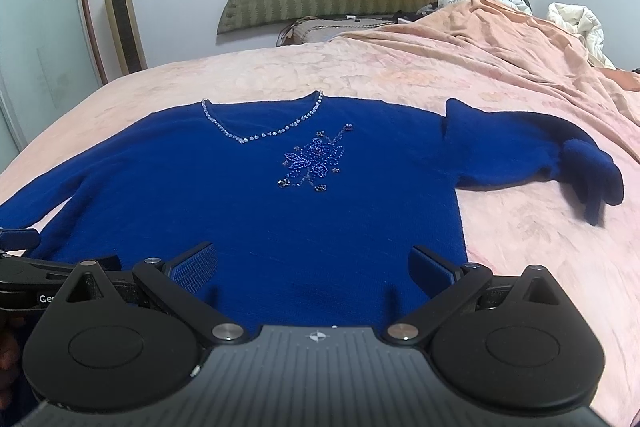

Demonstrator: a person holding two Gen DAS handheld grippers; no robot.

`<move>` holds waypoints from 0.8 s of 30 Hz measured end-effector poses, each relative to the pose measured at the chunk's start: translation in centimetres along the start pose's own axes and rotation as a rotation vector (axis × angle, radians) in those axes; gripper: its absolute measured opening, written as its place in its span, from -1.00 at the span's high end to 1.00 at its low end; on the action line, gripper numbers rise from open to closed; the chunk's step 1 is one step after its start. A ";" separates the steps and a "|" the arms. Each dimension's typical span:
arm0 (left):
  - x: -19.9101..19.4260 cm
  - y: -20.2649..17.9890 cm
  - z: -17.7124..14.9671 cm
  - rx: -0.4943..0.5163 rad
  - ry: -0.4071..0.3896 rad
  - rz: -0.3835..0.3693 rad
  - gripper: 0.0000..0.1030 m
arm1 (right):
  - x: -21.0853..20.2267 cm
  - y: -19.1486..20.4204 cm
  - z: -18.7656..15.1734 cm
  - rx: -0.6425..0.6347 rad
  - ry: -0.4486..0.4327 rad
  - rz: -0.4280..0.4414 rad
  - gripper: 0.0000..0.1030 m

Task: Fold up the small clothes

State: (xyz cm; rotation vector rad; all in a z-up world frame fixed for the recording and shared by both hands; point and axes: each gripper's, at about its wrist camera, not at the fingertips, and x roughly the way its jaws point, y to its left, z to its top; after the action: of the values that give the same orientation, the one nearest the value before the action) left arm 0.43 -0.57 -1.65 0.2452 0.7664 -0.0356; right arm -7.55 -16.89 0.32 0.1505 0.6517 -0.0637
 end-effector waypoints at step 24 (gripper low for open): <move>-0.3 -0.2 0.5 -0.037 0.008 -0.052 -0.98 | 0.3 -1.7 -0.8 -0.052 -0.016 -0.074 -1.00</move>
State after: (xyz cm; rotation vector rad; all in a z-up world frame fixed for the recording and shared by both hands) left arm 0.49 -0.85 -1.13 0.1907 0.7810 -0.0698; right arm -7.98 -18.42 -0.73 0.0755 0.6425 -0.1184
